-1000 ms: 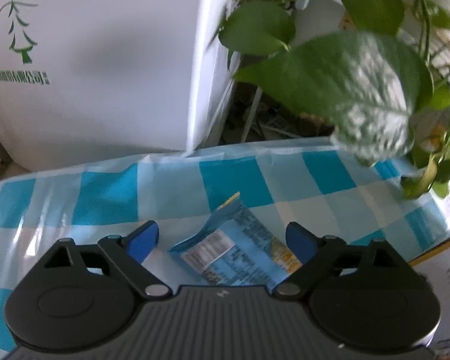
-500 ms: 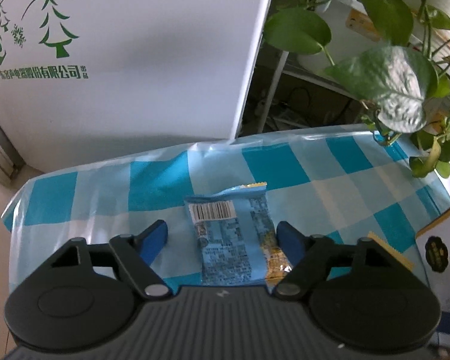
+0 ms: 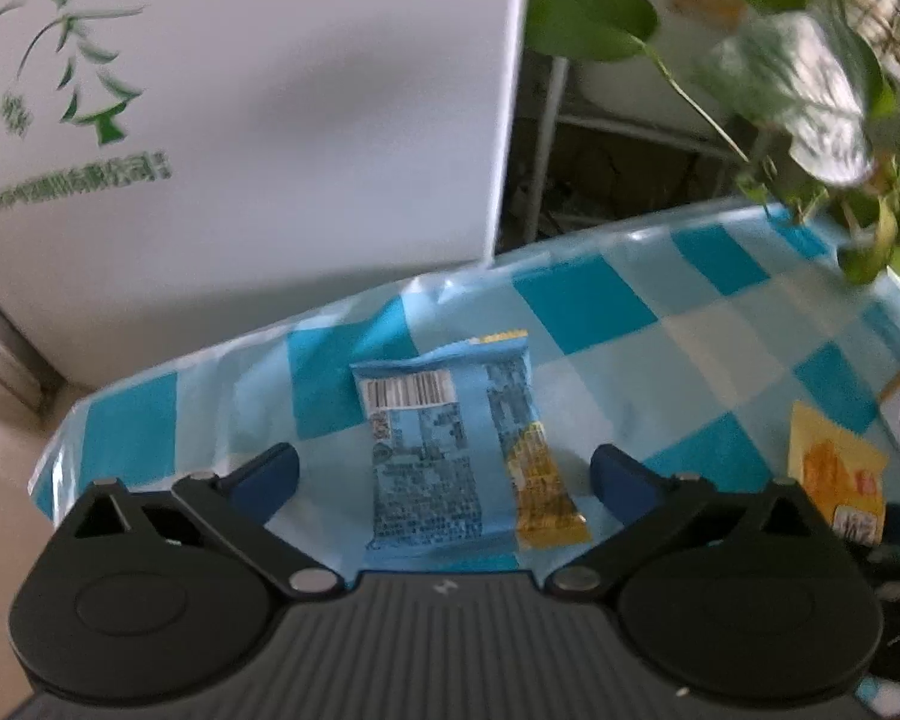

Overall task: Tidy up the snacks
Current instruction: 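Grasp the light-blue bag with the left gripper while the right gripper grasps the yellow waffle bag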

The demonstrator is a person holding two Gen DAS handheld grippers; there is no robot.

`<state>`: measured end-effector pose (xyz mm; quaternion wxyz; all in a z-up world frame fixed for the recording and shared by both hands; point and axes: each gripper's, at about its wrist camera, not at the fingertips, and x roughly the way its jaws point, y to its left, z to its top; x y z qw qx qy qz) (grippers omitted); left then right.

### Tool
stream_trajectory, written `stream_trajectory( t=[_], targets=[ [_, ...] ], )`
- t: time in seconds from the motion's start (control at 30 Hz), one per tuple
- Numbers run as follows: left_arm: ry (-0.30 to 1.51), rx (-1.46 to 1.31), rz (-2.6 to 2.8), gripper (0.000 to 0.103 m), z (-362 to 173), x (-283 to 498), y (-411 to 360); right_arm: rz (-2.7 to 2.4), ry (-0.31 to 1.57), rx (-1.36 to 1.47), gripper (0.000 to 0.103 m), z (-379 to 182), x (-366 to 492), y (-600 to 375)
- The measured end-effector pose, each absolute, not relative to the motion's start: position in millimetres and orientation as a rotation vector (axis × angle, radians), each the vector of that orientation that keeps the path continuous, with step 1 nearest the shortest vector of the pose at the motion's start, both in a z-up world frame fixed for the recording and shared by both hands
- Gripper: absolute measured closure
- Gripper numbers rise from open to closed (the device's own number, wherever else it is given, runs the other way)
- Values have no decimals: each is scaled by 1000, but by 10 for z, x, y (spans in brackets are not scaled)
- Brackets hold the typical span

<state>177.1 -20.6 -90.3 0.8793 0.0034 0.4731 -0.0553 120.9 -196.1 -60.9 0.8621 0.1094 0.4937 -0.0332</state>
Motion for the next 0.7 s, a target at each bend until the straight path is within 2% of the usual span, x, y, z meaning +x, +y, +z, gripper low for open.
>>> stream_trajectory(
  t=[0.2,0.53,0.57,0.63,0.7],
  targets=[
    [1013,10,-96,0,-899,1814,-222,-120,1004,106,22,-662,1231,-1873],
    [1021,17,-98,1,-912,1847,-243,-118,992,63,43,-651,1182,-1897],
    [1018,13,-96,3,-911,1843,-242,-109,992,73,45,-640,1179,-1909],
    [1003,9,-110,13,-888,1819,-245,-92,999,101,46,-618,1168,-1929],
    [991,7,-121,33,-846,1792,-265,-82,1007,125,46,-606,1164,-1941]
  ],
)
